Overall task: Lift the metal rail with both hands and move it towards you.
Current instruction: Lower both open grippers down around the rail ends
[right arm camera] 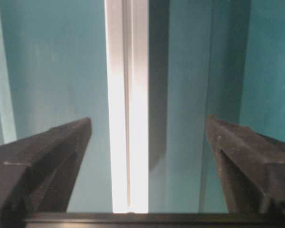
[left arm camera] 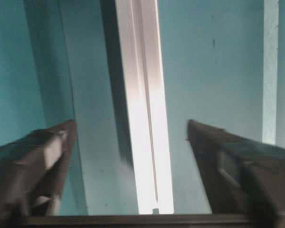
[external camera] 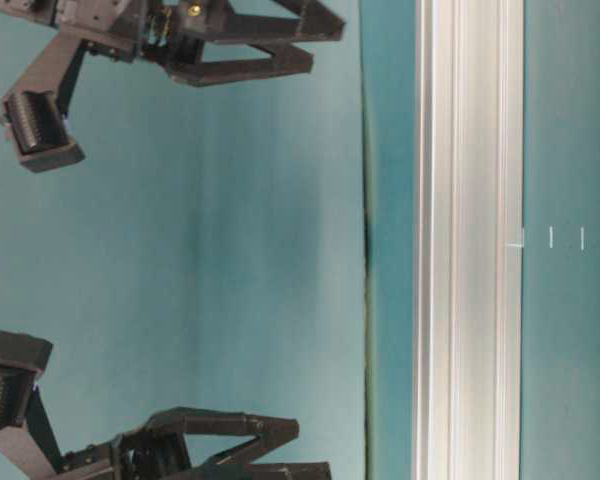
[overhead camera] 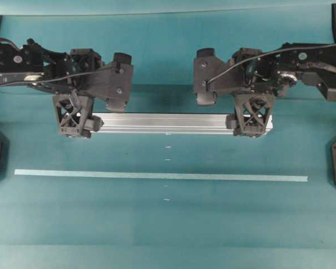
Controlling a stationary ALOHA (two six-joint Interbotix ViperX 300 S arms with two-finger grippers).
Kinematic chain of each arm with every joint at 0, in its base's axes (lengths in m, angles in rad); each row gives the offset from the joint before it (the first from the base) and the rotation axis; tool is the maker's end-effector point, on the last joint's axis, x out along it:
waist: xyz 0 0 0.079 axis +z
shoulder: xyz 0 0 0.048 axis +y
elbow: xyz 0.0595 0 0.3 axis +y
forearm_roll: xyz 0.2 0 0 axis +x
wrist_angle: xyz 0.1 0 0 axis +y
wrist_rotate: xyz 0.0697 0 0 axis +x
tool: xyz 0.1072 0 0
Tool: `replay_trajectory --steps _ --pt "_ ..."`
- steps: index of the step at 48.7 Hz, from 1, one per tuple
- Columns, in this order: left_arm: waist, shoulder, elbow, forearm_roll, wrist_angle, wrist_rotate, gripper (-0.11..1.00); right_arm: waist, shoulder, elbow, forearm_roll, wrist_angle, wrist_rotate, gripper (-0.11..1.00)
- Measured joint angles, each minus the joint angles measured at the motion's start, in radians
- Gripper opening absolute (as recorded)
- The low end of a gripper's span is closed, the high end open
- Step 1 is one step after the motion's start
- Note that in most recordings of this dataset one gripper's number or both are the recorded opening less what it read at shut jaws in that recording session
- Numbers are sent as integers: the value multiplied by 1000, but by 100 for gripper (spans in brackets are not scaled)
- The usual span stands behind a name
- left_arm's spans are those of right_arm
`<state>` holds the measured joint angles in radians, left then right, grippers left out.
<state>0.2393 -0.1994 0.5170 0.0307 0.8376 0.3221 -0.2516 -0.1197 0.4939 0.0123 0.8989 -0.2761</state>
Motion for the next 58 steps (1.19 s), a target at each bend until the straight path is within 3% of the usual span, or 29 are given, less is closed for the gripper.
replay_trajectory --steps 27,58 --pt "-2 -12 107 -2 -141 -38 99 20 -3 78 5 -101 44 100" --pt "-2 141 132 -2 -279 -41 99 -2 55 195 21 -310 67 100"
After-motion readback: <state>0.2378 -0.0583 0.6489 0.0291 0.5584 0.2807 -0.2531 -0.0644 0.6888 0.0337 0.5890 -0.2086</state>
